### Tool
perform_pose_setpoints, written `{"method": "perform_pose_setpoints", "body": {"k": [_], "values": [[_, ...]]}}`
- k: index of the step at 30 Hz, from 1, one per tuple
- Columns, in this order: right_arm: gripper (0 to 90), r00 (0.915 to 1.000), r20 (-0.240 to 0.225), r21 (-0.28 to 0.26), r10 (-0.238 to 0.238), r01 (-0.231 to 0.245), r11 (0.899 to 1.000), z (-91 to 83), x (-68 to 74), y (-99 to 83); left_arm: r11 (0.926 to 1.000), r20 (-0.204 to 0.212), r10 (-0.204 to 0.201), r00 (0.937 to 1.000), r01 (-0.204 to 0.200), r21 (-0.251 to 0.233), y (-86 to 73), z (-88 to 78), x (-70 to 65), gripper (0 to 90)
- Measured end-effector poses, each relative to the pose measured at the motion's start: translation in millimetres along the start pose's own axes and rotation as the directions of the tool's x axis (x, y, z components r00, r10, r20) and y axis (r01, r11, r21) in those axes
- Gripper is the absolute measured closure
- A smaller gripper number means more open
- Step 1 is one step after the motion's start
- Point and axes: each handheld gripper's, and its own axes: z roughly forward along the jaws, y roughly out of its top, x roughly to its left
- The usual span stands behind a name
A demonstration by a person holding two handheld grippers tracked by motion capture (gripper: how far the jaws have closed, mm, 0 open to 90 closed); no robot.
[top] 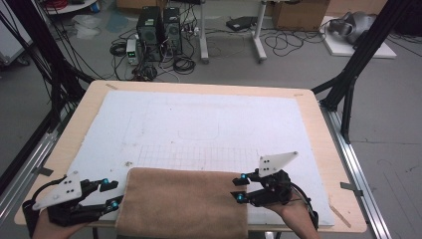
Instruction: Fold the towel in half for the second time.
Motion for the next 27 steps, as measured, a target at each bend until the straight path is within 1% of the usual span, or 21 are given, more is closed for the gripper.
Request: {"method": "perform_pose_setpoints", "body": {"k": [1,2,4,7,9,10,12,13,15,17,19,20,21,22,23,24,25,26,27], "values": [[52.6,0.9993,0.036,0.009,0.009,-0.009,1.000,3.5,-4.9,-2.0,1.0000,-0.011,-0.005,0.9999,0.005,0.001,-0.5,3.6,3.0,52.8],[51.8,0.9981,0.059,0.015,0.013,-0.014,1.000,5.1,-8.4,-3.4,0.9999,-0.019,-0.015,0.9997,0.015,0.002,-1.4,8.6,7.0,52.7],[48.3,0.9921,0.115,0.023,0.050,-0.053,0.998,8.9,-18.0,-7.0,0.9997,-0.040,-0.023,0.9989,0.024,0.010,-3.3,19.6,13.7,52.6],[45.7,0.9829,0.173,0.046,0.063,-0.071,0.996,12.3,-29.6,-11.3,0.9988,-0.057,-0.034,0.9978,0.036,0.031,-5.3,35.8,23.4,52.5],[40.8,0.9754,0.206,0.069,0.079,-0.095,0.993,16.0,-39.1,-15.6,0.9976,-0.064,-0.038,0.9972,0.042,0.055,-6.5,47.9,30.7,51.0],[39.3,0.9722,0.215,0.072,0.092,-0.109,0.991,17.5,-43.4,-17.8,0.9969,-0.067,-0.045,0.9967,0.049,0.061,-6.9,51.7,33.0,49.7],[36.9,0.9710,0.209,0.080,0.116,-0.135,0.988,21.0,-50.6,-22.0,0.9948,-0.073,-0.056,0.9957,0.062,0.081,-8.4,62.5,39.4,46.0],[35.4,0.9700,0.214,0.085,0.116,-0.137,0.987,23.5,-53.8,-24.1,0.9936,-0.076,-0.061,0.9953,0.068,0.091,-8.8,65.7,41.2,45.1],[33.7,0.9693,0.211,0.109,0.126,-0.152,0.982,27.3,-57.8,-27.0,0.9904,-0.083,-0.063,0.9946,0.073,0.118,-10.0,73.2,45.8,41.3],[31.9,0.9692,0.209,0.122,0.131,-0.159,0.980,31.3,-61.7,-29.8,0.9838,-0.079,-0.069,0.9944,0.081,0.160,-11.9,79.0,51.3,39.1],[31.3,0.9693,0.198,0.128,0.147,-0.174,0.976,34.0,-64.8,-31.6,0.9784,-0.071,-0.084,0.9939,0.096,0.183,-13.9,82.8,54.2,37.2],[31.6,0.9694,0.195,0.129,0.149,-0.176,0.976,35.1,-65.6,-32.1,0.9734,-0.062,-0.099,0.9932,0.109,0.201,-15.6,85.6,56.1,36.9],[33.1,0.9711,0.184,0.135,0.152,-0.178,0.975,36.9,-66.5,-33.2,0.9700,-0.053,-0.103,0.9933,0.112,0.216,-16.8,87.1,57.4,37.0],[37.4,0.9733,0.169,0.145,0.155,-0.180,0.973,37.9,-67.3,-34.2,0.9666,-0.041,-0.113,0.9927,0.120,0.227,-18.4,88.8,58.6,38.9],[44.4,0.9765,0.141,0.152,0.162,-0.184,0.971,39.3,-68.2,-35.8,0.9655,-0.041,-0.118,0.9922,0.124,0.229,-19.3,89.5,58.8,40.7],[51.5,0.9785,0.123,0.156,0.166,-0.184,0.970,40.2,-68.0,-36.5,0.9640,-0.022,-0.125,0.9920,0.126,0.234,-20.5,89.4,59.5,44.5],[56.3,0.9815,0.101,0.164,0.162,-0.177,0.970,42.4,-66.5,-37.8,0.9649,-0.018,-0.125,0.9920,0.126,0.230,-21.2,89.2,59.5,51.8],[63.0,0.9833,0.100,0.168,0.152,-0.167,0.971,43.5,-65.2,-38.1,0.9657,-0.014,-0.127,0.9918,0.127,0.226,-21.4,88.4,59.2,58.1],[70.9,0.9863,0.094,0.164,0.136,-0.150,0.975,43.3,-63.7,-37.8,0.9682,-0.012,-0.123,0.9924,0.122,0.218,-20.8,86.5,58.4,64.8]]}}
